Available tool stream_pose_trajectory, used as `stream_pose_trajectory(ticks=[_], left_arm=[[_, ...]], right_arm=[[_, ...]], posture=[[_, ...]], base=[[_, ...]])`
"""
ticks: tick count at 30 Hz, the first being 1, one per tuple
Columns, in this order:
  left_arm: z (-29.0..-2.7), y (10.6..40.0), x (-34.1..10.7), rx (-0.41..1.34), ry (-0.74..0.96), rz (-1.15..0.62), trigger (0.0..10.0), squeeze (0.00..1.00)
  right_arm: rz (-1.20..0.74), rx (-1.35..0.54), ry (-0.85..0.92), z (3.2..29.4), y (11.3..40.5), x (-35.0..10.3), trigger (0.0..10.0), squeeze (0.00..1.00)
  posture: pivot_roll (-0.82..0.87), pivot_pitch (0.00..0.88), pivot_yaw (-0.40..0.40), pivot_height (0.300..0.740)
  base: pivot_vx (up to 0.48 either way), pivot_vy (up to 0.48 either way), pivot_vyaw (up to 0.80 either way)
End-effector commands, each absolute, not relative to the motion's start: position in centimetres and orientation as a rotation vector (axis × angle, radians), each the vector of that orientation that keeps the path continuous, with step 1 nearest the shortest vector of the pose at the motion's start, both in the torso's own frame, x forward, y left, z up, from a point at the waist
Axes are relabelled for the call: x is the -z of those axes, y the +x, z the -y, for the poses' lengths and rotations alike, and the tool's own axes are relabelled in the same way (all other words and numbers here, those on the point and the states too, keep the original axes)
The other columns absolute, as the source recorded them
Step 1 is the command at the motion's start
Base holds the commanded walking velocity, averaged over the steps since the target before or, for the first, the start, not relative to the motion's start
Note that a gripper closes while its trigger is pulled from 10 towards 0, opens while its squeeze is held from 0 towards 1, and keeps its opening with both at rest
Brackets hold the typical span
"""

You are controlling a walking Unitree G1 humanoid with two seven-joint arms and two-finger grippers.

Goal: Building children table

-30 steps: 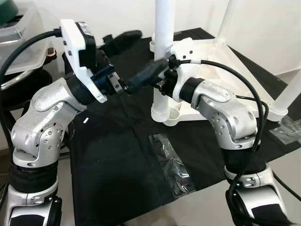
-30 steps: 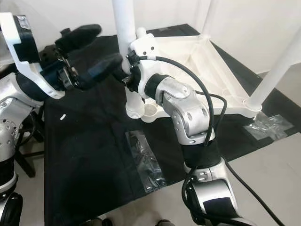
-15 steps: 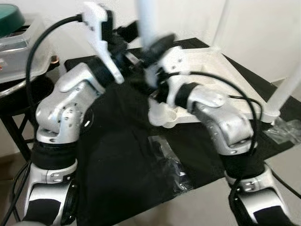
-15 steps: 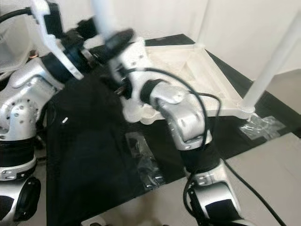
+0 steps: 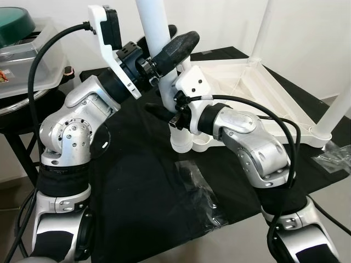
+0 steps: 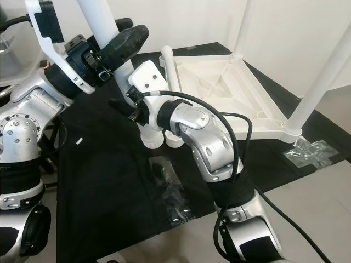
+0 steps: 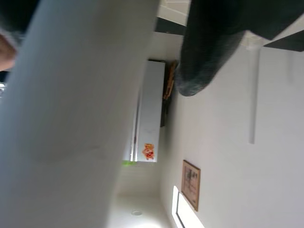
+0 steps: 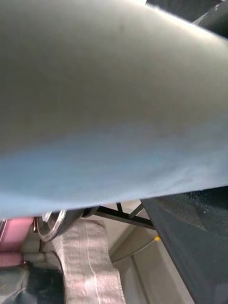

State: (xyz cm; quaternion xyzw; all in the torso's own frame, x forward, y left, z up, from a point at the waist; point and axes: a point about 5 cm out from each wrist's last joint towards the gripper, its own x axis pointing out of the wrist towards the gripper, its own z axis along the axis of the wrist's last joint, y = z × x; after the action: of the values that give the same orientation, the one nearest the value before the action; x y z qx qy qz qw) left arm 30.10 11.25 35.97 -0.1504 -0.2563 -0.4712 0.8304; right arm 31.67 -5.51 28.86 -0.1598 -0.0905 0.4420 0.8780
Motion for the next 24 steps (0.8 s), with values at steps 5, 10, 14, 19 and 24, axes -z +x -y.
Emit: stream_pose_trajectory(ticks=[5,10,14,19,24], left_arm=[[-12.1,30.2,-35.8,0.976,-0.352,0.534,0.0,0.0],[-12.2,29.8,-35.6,0.992,-0.326,0.515,0.0,0.0],[-12.2,29.6,-35.8,1.025,-0.292,0.51,0.0,0.0],[-11.8,29.0,-36.1,1.149,-0.245,0.493,0.0,0.0],[-11.0,27.6,-36.5,1.387,-0.215,0.469,0.0,0.0]], right_arm=[[0.237,-0.96,-0.349,5.1,31.1,-29.0,10.0,0.0],[0.239,-0.946,-0.361,5.4,31.4,-29.0,10.0,0.0],[0.277,-1.029,-0.339,6.0,31.0,-29.6,10.0,0.0],[0.3,-1.234,-0.361,7.1,29.7,-29.9,10.0,1.0],[0.26,-1.409,-0.387,8.0,29.1,-29.4,10.0,1.0]], posture=[[-0.04,0.057,0.022,0.74],[-0.04,0.057,0.02,0.74],[-0.04,0.056,0.02,0.74],[-0.04,0.054,0.017,0.74],[-0.04,0.048,0.012,0.74]], base=[[0.0,0.0,0.0],[0.0,0.0,0.0],[0.0,0.0,0.0],[0.0,0.0,0.0],[0.0,0.0,0.0]])
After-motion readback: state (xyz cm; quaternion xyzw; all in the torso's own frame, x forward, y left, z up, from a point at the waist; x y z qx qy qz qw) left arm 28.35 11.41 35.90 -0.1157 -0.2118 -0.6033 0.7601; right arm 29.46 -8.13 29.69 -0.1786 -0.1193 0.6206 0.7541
